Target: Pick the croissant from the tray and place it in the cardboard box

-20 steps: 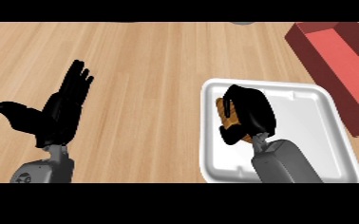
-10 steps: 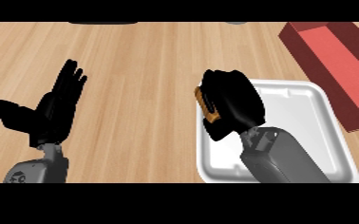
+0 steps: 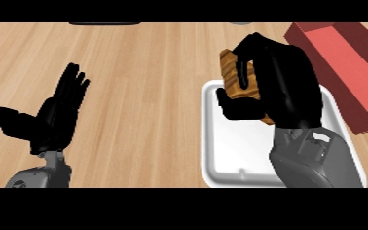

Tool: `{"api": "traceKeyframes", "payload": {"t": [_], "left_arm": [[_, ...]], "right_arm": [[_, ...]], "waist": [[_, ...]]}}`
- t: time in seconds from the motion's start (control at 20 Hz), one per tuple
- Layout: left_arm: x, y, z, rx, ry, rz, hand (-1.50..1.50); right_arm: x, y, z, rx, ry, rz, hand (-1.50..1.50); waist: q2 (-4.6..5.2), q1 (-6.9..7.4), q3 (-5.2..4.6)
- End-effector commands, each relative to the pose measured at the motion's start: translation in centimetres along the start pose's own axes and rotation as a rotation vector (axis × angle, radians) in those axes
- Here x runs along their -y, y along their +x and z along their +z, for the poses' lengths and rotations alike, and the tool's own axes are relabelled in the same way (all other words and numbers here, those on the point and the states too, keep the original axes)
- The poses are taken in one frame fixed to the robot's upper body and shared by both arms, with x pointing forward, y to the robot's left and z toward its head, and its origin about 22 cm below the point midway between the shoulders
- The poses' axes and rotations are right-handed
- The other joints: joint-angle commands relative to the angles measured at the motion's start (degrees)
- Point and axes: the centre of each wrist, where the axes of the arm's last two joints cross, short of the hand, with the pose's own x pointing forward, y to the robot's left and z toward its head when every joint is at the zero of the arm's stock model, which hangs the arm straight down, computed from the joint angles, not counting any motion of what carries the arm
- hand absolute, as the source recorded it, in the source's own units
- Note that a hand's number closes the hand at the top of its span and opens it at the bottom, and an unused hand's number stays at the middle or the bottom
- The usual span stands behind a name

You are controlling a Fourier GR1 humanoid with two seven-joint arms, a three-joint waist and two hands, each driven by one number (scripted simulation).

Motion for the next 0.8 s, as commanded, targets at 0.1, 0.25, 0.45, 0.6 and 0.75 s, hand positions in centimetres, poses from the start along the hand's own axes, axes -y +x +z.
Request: {"api": "traceKeyframes", "payload": {"t": [0.1,0.25,0.45,0.6,0.75], "left_arm": [[0.4,1.4,0.2,-0.006,-0.012,0.012,0.00],[0.3,0.3,0.6,-0.011,-0.008,0.002,0.00],[0.9,0.7,0.4,-0.004,-0.007,-0.008,0.00],[-0.2,-1.5,0.0,-0.005,-0.001,0.002,0.00],[-0.5,1.4,-1.9,0.012,-0.011,-0.004,0.00]], "right_arm": [[6.6,-2.9,-2.8,-0.139,-0.149,-0.028,1.50],[5.9,-6.0,-3.5,-0.219,-0.144,-0.030,1.50],[8.3,-9.0,-6.1,-0.260,-0.135,-0.001,1.50],[5.8,-12.9,-6.3,-0.287,-0.178,-0.016,1.50],[7.0,-14.9,-8.9,-0.307,-0.222,0.097,1.50]], "waist": [[0.02,0.17,0.02],[0.13,0.27,0.02],[0.15,0.43,0.03],[0.30,0.45,0.02],[0.47,0.89,0.02]]}}
